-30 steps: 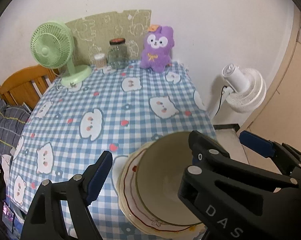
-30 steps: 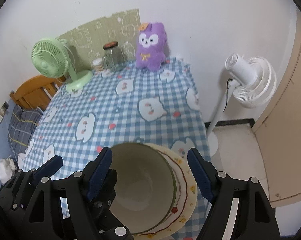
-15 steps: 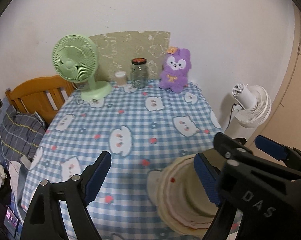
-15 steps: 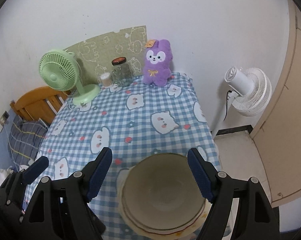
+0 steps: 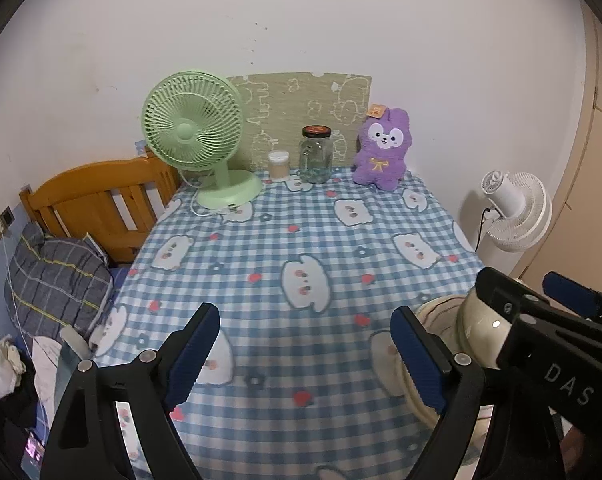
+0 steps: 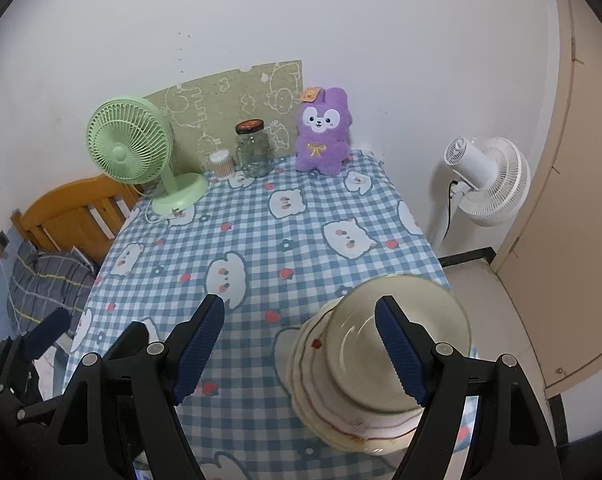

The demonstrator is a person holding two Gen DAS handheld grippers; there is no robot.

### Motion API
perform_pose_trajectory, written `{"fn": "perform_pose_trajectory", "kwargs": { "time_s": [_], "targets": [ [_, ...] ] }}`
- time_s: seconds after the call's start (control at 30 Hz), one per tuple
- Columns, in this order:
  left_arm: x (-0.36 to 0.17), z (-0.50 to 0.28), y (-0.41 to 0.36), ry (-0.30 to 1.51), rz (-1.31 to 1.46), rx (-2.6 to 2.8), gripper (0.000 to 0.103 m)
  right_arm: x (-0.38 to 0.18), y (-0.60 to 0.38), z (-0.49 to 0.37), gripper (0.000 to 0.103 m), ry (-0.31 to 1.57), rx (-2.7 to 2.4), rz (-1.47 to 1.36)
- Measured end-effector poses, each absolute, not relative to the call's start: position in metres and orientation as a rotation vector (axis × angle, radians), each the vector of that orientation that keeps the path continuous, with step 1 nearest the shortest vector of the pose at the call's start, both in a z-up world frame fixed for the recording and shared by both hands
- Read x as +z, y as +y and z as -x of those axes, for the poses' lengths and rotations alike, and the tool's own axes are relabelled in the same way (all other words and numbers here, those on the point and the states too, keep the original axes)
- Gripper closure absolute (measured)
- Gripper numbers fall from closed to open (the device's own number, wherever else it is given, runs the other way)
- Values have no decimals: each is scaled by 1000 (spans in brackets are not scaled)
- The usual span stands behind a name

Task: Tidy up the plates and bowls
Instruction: 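Open both grippers and pull them back from the stack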

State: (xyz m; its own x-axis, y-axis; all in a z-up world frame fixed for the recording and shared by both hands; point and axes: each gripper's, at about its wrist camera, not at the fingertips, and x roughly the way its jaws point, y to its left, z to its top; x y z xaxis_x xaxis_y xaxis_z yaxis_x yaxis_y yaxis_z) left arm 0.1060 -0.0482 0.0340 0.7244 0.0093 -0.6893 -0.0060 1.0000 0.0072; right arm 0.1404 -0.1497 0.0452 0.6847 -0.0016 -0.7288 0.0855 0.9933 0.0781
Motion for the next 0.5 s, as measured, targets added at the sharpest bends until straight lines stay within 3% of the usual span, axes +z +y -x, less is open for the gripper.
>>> {"fn": "perform_pose_trajectory", "kwargs": {
  "time_s": [0.5],
  "targets": [
    [12, -77, 11, 749, -52, -17, 10, 15, -116, -101, 23, 826, -127, -115]
  ]
}}
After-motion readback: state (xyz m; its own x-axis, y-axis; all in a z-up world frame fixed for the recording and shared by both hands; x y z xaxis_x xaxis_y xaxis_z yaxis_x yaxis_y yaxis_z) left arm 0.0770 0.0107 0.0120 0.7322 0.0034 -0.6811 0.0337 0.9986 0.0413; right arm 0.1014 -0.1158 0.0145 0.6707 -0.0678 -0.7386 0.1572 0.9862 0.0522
